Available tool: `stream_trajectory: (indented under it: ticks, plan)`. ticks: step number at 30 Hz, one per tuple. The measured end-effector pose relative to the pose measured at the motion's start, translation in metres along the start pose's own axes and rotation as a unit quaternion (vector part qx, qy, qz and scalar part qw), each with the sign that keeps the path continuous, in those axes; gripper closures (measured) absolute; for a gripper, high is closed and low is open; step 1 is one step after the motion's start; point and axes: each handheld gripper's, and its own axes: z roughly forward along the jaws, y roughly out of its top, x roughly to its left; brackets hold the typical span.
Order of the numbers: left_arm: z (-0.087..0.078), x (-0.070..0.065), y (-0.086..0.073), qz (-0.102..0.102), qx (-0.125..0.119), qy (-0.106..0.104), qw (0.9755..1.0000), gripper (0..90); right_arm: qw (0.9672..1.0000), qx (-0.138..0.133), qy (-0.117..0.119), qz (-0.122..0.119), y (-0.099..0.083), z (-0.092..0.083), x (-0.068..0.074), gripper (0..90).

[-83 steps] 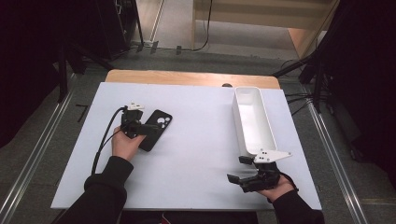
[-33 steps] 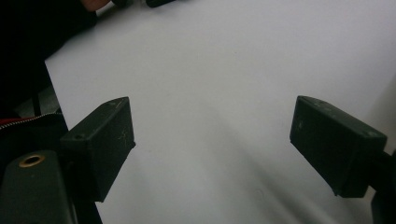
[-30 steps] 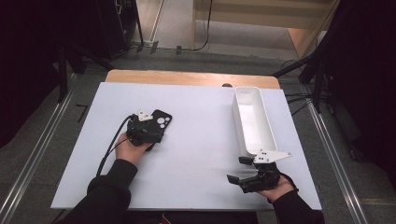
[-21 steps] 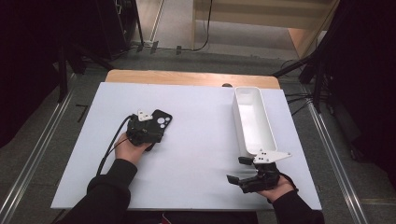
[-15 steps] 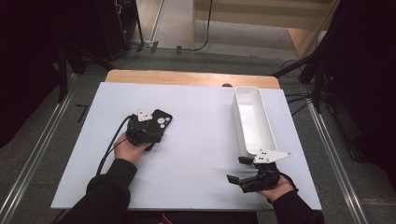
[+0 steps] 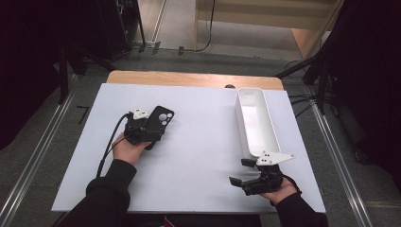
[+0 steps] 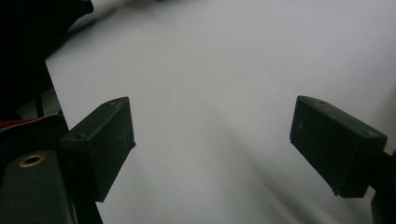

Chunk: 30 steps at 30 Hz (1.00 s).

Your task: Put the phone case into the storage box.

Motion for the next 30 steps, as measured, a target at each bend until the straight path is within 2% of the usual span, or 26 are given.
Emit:
stream_trajectory:
  ticks: [11,20,29,30]
  plan:
    - [-0.02,-0.011,0.011,-0.002,-0.015,-0.033,0.9993,14.0,1.0,-0.001,0.0,-0.001,0.0,0.0,0.0,12.2]
    - [-0.028,-0.023,0.013,-0.011,-0.018,-0.062,0.9979,14.0,1.0,-0.005,-0.001,-0.002,0.001,-0.001,0.0,12.2]
    - [-0.03,-0.035,0.012,-0.011,-0.013,-0.075,0.997,13.9,0.9999,-0.009,-0.005,-0.003,0.002,-0.002,0.002,12.2]
    - [-0.031,-0.036,0.011,-0.01,-0.018,-0.076,0.9969,13.9,0.9999,-0.009,-0.006,-0.003,0.003,-0.002,0.002,12.2]
